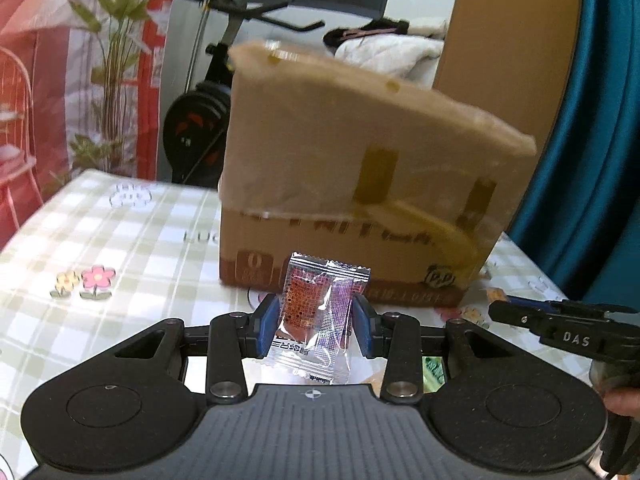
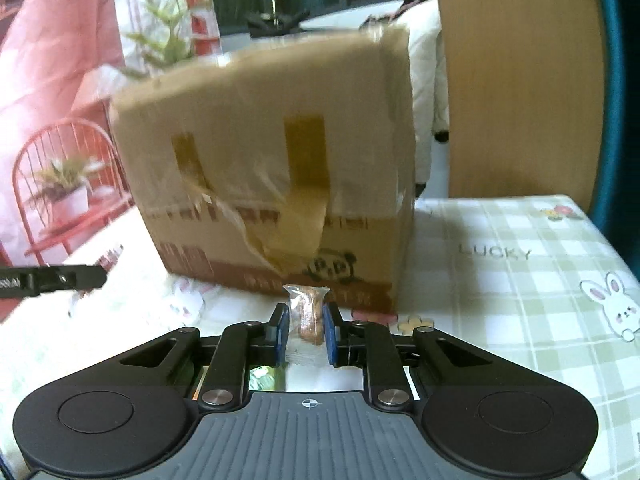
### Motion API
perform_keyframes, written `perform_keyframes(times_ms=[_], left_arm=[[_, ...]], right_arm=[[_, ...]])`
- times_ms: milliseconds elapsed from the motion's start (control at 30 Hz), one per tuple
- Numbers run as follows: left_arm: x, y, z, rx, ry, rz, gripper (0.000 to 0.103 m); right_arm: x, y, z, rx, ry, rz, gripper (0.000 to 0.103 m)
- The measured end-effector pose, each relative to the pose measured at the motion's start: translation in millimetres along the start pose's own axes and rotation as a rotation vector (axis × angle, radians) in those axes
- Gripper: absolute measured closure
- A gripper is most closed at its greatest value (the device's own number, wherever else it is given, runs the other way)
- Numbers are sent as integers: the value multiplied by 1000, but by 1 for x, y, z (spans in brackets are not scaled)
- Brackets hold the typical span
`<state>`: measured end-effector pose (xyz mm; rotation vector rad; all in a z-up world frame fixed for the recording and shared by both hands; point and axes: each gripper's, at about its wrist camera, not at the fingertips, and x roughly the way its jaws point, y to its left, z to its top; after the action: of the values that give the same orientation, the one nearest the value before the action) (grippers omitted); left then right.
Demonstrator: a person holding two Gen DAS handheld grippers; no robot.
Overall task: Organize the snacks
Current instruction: 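Lift both small brown packets up over the box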
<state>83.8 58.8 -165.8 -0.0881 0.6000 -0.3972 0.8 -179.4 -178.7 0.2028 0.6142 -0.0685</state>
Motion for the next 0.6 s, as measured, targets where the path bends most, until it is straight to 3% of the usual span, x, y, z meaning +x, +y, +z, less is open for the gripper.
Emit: perform_keyframes(times_ms=[333,600], left_arm=[[-21,-12,43,30,-134,-32,61],[-10,-25,103,64,-232,-64,61]], right_arm=[[-38,18,50,-47,-141,47,86],[-38,27,122,-126,-234,75,86]])
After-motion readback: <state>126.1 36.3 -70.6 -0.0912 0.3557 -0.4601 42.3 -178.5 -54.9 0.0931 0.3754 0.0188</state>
